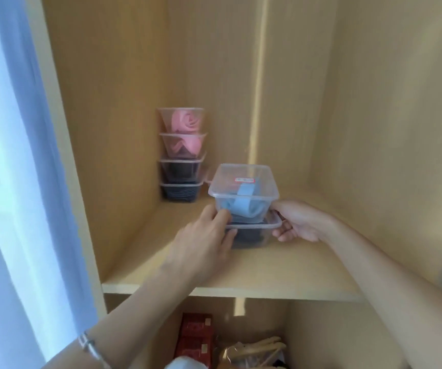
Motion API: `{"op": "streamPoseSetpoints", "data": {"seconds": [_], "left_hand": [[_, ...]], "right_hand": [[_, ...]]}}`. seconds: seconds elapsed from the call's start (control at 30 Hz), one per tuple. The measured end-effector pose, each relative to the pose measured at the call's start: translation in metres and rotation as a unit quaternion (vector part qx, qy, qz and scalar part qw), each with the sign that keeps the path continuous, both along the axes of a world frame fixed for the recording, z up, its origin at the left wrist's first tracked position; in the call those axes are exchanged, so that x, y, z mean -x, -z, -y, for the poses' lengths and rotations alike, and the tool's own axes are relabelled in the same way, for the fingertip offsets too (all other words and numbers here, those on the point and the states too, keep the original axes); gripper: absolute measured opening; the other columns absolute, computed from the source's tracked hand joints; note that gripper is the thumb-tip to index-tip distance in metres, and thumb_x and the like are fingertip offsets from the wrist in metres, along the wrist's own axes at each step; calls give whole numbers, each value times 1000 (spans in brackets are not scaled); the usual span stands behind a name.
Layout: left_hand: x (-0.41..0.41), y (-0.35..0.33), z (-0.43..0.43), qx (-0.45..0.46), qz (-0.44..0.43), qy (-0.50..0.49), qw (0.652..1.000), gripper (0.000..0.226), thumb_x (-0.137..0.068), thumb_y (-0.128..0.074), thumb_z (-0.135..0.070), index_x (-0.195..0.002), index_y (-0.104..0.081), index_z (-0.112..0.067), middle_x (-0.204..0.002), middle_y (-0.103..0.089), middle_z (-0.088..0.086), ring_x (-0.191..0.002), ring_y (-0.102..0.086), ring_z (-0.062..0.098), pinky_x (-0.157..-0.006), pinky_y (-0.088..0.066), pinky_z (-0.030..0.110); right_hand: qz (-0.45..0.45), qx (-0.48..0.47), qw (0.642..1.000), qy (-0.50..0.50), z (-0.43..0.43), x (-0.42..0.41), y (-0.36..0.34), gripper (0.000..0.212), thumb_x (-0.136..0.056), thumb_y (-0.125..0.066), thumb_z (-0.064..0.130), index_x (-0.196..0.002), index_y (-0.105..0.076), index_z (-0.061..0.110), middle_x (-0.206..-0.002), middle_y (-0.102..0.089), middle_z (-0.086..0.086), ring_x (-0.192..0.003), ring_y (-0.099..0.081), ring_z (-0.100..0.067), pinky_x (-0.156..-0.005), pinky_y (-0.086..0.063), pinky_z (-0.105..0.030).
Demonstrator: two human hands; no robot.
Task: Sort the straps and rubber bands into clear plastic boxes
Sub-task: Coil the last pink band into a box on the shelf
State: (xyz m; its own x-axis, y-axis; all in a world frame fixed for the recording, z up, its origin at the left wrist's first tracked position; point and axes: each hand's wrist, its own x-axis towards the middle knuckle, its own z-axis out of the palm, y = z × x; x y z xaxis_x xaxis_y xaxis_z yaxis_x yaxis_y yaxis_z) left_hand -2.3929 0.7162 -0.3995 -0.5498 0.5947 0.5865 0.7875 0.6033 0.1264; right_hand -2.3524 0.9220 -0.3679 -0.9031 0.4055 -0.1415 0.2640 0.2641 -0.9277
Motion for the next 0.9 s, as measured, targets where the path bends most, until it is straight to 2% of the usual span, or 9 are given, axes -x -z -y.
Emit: {"op": "streamPoseSetpoints", "data": {"seconds": [0.1,0.2,0.33,0.4,0.47,0.53,0.63,0.8,0.9], "left_hand": [[7,-9,-44,27,1,19,999,26,-99,-40,-37,-113,-46,-17,-117,-47,4,-95,-57,33,-70,-43,40],[22,-16,-89,71,29,25,997,30,-99,-42,-38,-115,-47,-14,-123,-47,10,-103,-56,34,-74,-44,39],[37,-24,-144,112,54,72,990,35,-99,-43,-40,-114,-52,-9,-123,-48,15,-109,-53,36,-81,-43,41],[47,-26,-166,122,48,69,989,33,-102,-40,-35,-113,-54,-7,-125,-47,15,-110,-54,36,-80,-42,39],[62,-26,-180,129,37,54,989,34,-103,-37,-33,-113,-57,-7,-124,-50,14,-108,-56,34,-75,-40,36],[79,-25,-190,149,-4,26,989,35,-103,-36,-35,-115,-59,-11,-122,-54,13,-108,-56,32,-74,-36,33],[101,-23,-199,174,-80,-16,981,36,-103,-35,-35,-120,-60,-14,-124,-54,10,-116,-49,29,-87,-34,35],[141,-18,-199,187,-106,-56,975,29,-101,-37,-25,-120,-58,-17,-122,-55,7,-119,-45,29,-90,-32,37],[150,-13,-192,192,-147,-78,967,14,-81,-67,-34,-90,-72,-25,-90,-66,0,-94,-59,24,-74,-42,31]], "right_hand": [[-18,5,998,58,-36,-3,0,22,-98,-48,24,-82,-53,10,-65,-52,-4,-38,-54,-11,-36,-45,-19],[-37,7,992,118,-66,6,-2,24,-102,-39,30,-107,-52,10,-81,-52,-6,-43,-51,-14,-42,-51,-23],[-58,-32,987,144,-95,20,-3,44,-102,-19,51,-127,-46,25,-97,-53,-1,-61,-41,-13,-73,-50,-33],[-91,-30,983,160,-110,26,-2,56,-100,-14,58,-140,-42,31,-122,-55,-3,-93,-55,-14,-96,-42,-37],[-114,-26,978,171,-125,34,1,63,-97,-16,64,-149,-31,31,-151,-38,-1,-135,-40,-17,-115,-27,-42],[-124,-18,982,142,-132,44,0,67,-94,-16,68,-151,-27,34,-157,-28,3,-144,-27,-13,-119,-15,-42],[-120,-5,988,100,-137,68,-7,67,-91,-23,72,-147,-33,37,-154,-34,8,-141,-30,-10,-113,-18,-42],[-89,6,989,120,-144,116,-11,40,-93,-39,47,-126,-53,28,-123,-52,3,-113,-48,-19,-94,-36,-40],[-93,8,989,114,-145,126,-10,30,-92,-35,46,-103,-57,28,-89,-54,8,-78,-50,-13,-81,-41,-36]]}}
